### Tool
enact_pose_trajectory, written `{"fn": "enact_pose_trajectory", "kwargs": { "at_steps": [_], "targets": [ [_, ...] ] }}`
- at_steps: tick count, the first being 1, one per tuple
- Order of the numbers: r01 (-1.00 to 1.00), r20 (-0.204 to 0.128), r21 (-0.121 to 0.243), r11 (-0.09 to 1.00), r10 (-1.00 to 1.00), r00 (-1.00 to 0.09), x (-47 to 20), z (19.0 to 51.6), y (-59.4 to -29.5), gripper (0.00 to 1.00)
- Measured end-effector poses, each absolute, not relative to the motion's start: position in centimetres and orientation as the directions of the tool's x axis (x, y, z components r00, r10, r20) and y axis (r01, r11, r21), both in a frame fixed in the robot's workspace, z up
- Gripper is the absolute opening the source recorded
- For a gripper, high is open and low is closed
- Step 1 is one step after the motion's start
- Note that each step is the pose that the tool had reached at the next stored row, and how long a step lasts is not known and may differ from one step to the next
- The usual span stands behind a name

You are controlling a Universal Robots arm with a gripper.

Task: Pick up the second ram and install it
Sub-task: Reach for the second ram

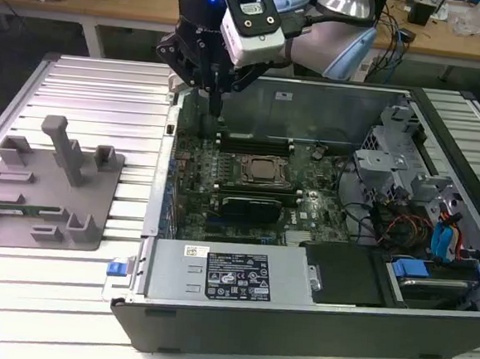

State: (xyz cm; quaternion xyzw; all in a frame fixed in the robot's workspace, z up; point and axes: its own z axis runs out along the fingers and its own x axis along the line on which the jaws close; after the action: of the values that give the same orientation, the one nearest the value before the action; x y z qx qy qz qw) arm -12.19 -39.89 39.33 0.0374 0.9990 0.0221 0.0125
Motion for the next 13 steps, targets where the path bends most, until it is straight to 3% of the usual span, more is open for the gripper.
{"fn": "enact_pose_trajectory", "kwargs": {
  "at_steps": [13],
  "targets": [
    [0.074,-0.023,0.045,0.996,0.075,-0.997,-13.9,39.3,-39.9,0.08]
  ]
}}
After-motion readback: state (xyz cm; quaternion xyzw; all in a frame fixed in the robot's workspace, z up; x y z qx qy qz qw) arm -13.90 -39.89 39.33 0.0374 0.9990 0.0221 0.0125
